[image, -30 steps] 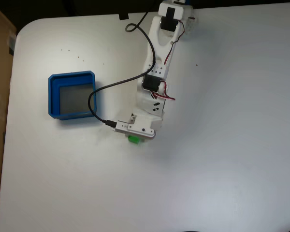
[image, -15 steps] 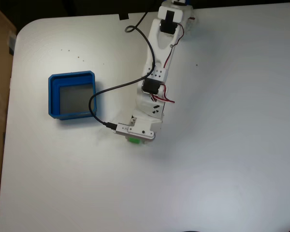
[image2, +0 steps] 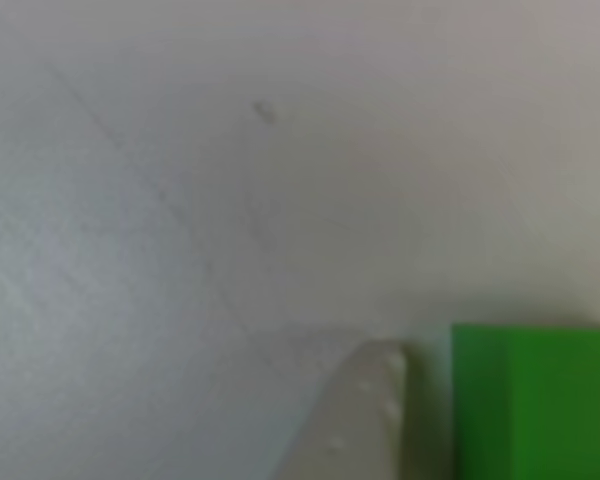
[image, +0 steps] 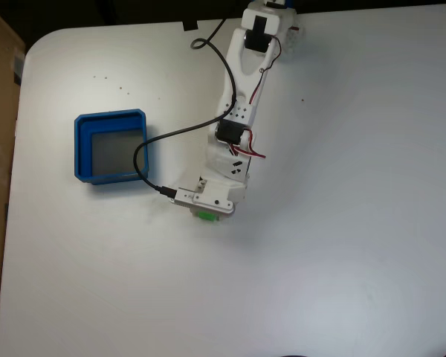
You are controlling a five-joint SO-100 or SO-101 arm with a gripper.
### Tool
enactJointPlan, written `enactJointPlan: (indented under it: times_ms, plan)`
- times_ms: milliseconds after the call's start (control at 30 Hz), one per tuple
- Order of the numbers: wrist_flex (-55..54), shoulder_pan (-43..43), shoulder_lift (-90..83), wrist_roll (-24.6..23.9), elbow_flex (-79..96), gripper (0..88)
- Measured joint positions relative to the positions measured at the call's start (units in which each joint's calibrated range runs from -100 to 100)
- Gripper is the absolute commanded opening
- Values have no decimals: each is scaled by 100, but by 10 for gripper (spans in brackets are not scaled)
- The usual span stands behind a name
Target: Pick up green cube and drop it in the blue box
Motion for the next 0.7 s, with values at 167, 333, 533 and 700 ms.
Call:
enactJointPlan:
  times_ms: [167,333,533,700]
  plan:
    - [0,0,0,0,0,141]
    - [0,36,0,0,0,23]
    - [0,156,0,0,0,7]
    - [0,156,0,0,0,7]
